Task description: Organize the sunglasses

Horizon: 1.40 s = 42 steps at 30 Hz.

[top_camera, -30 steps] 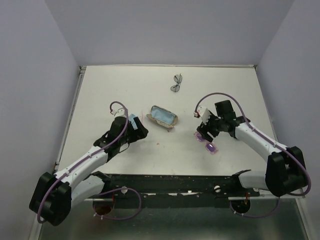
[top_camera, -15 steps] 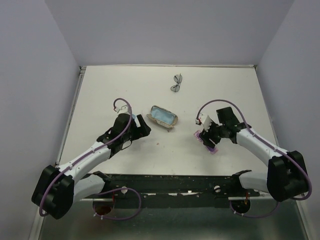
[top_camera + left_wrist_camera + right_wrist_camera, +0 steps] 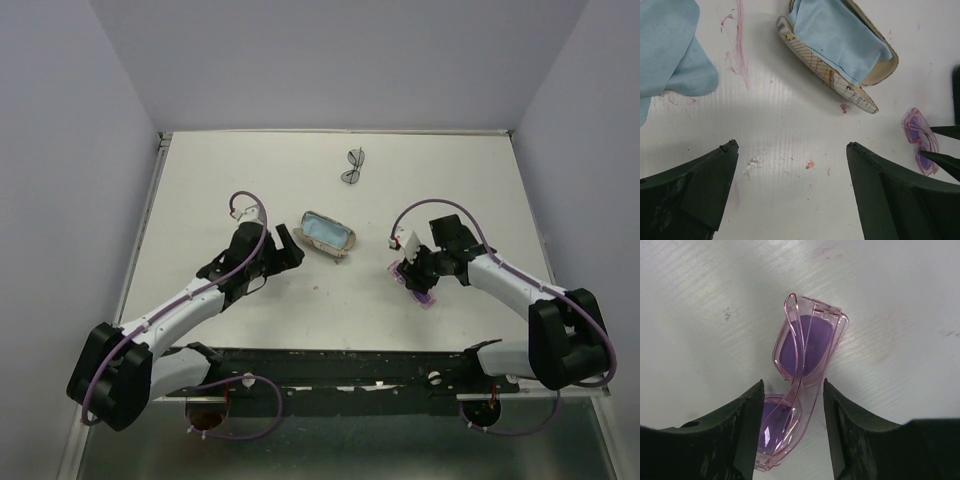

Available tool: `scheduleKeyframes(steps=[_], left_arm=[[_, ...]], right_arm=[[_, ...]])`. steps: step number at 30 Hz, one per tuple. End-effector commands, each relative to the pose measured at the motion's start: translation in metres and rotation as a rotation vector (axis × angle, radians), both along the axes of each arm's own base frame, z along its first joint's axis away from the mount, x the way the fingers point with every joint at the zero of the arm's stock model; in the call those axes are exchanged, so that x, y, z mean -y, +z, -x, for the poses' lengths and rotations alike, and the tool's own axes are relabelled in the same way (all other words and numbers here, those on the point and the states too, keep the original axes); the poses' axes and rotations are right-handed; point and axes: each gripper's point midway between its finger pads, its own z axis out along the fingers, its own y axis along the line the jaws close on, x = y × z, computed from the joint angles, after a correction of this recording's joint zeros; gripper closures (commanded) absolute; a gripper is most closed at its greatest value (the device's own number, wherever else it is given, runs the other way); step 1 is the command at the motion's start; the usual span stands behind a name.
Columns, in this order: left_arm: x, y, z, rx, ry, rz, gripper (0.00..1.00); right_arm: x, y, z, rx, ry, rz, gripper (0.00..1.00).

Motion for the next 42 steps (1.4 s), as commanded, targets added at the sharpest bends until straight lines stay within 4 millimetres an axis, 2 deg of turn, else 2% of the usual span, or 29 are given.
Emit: scheduleKeyframes(steps=[1,4,10,14,20,22,25,29,33,38,42], left_arm=[[0.008,0.011,-0.009,0.024,-0.014,0.007,0.01],[0.009,0.009,-0.010,0.020,-0.013,0.003,0.01],[0.007,0.005,-0.009,0.008,-0.006,-0.008,0.01],[0.005,0.004,-0.008,0.003,-0.002,-0.014,0.01],[0.003,0.000,-0.006,-0.005,0.010,-0.014,0.01],[0.003,0.000,-0.006,-0.007,0.011,-0.011,0.01],[0.001,-0.003,-0.005,-0.016,0.023,-0.016,0.01],[0.000,-0.004,-0.002,-0.022,0.027,-0.013,0.01],[-0.002,-0.003,0.001,-0.015,0.032,0.000,0.01],[-0.014,-0.004,0.006,-0.039,0.118,0.008,0.01],[-0.025,-0.010,0.017,-0.064,0.154,-0.005,0.01]], right_arm=[[0.003,-0.008,-0.001,-0.011,-0.007,0.004,0.43],[0.001,-0.008,0.000,-0.019,-0.005,-0.003,0.44],[0.002,-0.007,-0.001,-0.012,-0.013,-0.006,0.63],[0.001,-0.007,0.001,-0.015,-0.011,-0.011,0.66],[0.001,-0.001,-0.001,0.011,-0.011,-0.019,0.81],[-0.001,0.003,-0.002,0.025,-0.009,-0.030,0.83],[-0.004,0.012,-0.006,0.054,-0.010,-0.052,0.92],[-0.010,0.028,-0.011,0.095,-0.007,-0.094,0.93],[-0.019,0.057,-0.022,0.153,-0.019,-0.153,0.93],[-0.041,0.119,-0.057,0.281,-0.065,-0.309,0.94],[-0.071,0.168,-0.077,0.291,-0.021,-0.462,0.94]])
